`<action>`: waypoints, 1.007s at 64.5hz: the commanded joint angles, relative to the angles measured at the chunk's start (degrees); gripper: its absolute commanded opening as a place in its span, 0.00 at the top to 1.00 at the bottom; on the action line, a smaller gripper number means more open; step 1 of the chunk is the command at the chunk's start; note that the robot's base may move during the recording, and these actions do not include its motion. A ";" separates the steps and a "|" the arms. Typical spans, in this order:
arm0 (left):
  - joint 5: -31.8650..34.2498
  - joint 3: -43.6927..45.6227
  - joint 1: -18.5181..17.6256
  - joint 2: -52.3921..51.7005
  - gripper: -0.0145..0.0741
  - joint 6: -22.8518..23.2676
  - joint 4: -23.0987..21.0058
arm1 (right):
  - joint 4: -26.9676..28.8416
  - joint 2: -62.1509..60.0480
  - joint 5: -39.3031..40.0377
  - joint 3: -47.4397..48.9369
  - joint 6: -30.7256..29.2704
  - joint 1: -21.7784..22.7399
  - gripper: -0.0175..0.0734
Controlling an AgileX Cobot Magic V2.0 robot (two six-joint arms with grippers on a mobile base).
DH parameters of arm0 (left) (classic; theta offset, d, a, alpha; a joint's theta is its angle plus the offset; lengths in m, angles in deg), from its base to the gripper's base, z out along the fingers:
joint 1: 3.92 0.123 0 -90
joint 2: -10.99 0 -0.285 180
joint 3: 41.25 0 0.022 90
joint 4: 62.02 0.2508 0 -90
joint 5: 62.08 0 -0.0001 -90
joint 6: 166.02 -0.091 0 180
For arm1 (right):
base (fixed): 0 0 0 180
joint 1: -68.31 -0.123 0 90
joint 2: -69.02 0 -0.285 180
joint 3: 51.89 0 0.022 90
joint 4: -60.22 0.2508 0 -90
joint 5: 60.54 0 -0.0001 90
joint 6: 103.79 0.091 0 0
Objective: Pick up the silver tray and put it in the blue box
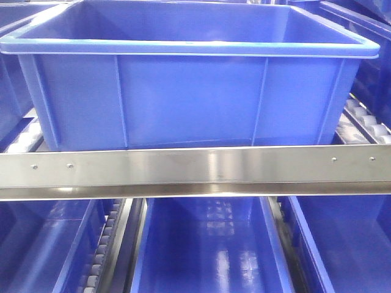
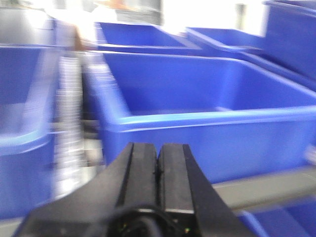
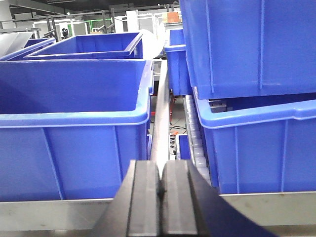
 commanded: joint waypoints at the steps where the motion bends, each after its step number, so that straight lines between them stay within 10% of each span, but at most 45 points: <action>1: 5.60 -1.14 4.10 -1.10 0.94 -1.12 -3.79 | 0.05 -1.20 4.64 -0.15 -0.54 0.18 0.75; 20: 18.68 -10.43 14.58 -2.96 0.94 -1.01 -5.24 | 0.05 -1.20 4.64 -0.15 -0.54 0.18 0.75; 65: 18.55 -10.43 14.59 -2.96 0.94 -1.01 -5.24 | 0.05 -1.20 4.64 -0.15 -0.54 0.18 0.75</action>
